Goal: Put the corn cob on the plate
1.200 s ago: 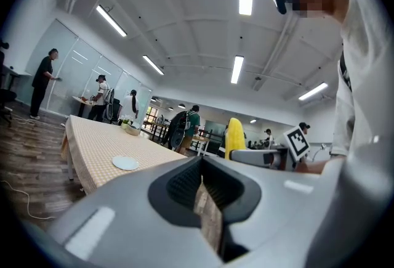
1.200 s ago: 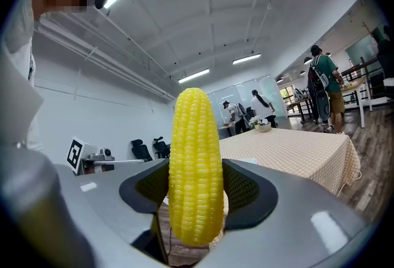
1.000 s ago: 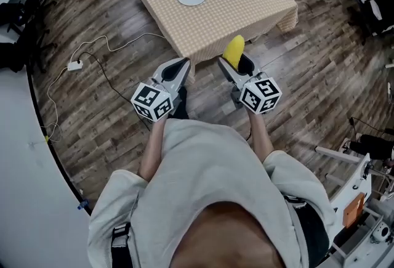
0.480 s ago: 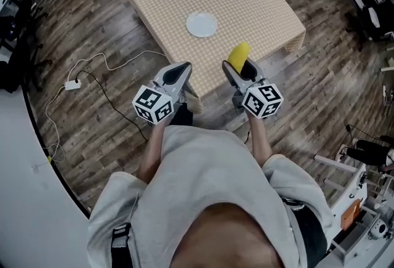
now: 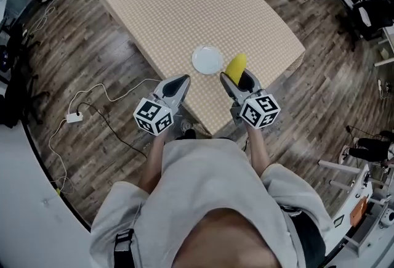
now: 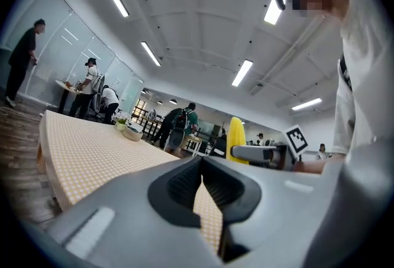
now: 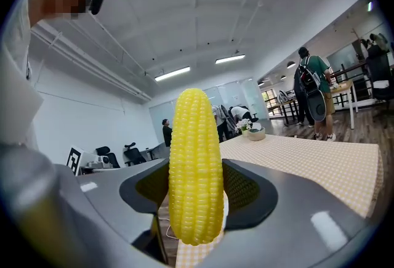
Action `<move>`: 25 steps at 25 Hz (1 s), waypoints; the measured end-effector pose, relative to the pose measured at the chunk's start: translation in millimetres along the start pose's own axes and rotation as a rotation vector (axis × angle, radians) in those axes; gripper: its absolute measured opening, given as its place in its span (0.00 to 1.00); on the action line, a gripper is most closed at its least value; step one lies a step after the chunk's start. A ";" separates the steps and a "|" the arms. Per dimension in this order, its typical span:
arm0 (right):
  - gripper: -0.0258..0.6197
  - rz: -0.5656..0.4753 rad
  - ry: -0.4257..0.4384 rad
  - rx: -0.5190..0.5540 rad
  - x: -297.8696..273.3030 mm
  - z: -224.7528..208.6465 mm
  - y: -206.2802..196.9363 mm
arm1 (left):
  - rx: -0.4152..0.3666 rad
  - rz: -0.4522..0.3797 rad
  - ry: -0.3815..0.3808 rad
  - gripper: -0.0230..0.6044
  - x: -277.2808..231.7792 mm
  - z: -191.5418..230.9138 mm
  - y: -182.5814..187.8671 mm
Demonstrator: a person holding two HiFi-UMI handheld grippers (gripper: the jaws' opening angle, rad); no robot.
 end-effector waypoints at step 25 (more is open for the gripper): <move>0.44 0.062 0.078 -0.050 -35.2 -72.3 9.1 | 0.056 0.051 0.066 0.05 -76.0 11.3 -11.5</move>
Point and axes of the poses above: the fingertips, and each gripper's own axes: x backward along the fingers, z to its left, y out of its top, the point moved 2 cm from there along x, backward along the fingers, and after that the axes turned 3 degrees about y, right-handed, at the moved point
